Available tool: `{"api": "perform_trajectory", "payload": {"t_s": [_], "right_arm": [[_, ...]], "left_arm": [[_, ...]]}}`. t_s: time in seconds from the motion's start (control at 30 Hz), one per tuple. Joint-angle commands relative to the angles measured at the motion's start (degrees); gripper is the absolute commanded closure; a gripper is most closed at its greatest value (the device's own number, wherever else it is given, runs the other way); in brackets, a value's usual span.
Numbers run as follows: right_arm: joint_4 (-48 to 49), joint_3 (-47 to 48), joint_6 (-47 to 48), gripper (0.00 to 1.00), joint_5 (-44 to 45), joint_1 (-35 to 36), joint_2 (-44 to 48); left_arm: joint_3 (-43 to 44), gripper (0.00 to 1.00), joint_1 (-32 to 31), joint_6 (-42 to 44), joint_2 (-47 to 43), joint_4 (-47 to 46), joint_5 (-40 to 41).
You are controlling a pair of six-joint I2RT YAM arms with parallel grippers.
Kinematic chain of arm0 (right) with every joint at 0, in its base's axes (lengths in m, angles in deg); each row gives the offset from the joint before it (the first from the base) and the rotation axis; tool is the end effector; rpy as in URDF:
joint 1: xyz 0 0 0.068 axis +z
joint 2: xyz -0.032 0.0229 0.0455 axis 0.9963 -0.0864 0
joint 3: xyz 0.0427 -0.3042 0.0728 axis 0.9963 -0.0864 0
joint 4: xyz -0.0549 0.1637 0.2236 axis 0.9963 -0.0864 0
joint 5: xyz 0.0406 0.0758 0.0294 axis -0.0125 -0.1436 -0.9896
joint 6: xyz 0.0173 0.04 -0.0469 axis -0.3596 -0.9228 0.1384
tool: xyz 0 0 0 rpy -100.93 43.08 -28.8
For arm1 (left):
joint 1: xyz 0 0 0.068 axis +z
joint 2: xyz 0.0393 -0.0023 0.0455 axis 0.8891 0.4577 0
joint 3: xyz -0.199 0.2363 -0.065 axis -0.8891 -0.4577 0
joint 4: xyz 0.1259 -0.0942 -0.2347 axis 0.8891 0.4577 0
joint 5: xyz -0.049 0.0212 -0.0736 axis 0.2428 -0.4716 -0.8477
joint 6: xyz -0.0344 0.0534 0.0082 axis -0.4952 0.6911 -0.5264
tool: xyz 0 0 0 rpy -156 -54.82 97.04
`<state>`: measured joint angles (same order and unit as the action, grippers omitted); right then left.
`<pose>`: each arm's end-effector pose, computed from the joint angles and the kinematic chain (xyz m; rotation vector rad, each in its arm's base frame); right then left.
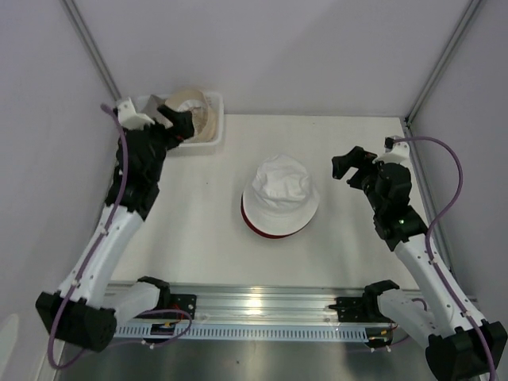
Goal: Stack the hats
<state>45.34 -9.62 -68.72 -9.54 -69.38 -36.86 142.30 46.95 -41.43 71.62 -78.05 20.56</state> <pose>0.2105 0.0531 0.3703 0.2227 1.7381 0.4161 0.2475 -0.0580 0.4362 -0.3767 1.5294 -0.4454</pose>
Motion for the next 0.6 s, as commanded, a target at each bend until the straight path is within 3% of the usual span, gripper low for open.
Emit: {"api": "perform_trajectory", "payload": {"t_s": [0.0, 0.1, 0.17, 0.27, 0.4, 0.57], "right_arm": [[-0.28, 1.73, 1.53, 0.01, -1.36, -0.37, -2.03], [0.42, 1.99, 1.53, 0.01, -0.40, -0.63, -3.87], [0.86, 2.08, 1.62, 0.01, 0.13, -1.07, -4.84], [1.39, 2.60, 1.53, 0.01, 0.66, -1.68, -7.22], [2.10, 3.66, 1.00, 0.00, 0.31, -3.44, -9.77], [1.57, 6.03, 1.26, 0.01, -0.57, -4.59, -12.58]], "left_arm": [[10.43, 0.01, 4.55, 2.97, 11.90, 16.25, -6.06], [22.97, 0.00, 7.45, 6.12, 22.88, 19.41, -6.30], [31.74, 0.02, 8.25, 9.55, 31.38, 21.70, -13.99], [41.42, 0.06, 7.55, 15.44, 42.02, 25.22, -18.87], [53.85, 0.06, 6.06, 18.35, 55.32, 31.71, -10.12], [63.79, 0.11, 5.79, 18.53, 65.70, 32.53, -10.62]]}}
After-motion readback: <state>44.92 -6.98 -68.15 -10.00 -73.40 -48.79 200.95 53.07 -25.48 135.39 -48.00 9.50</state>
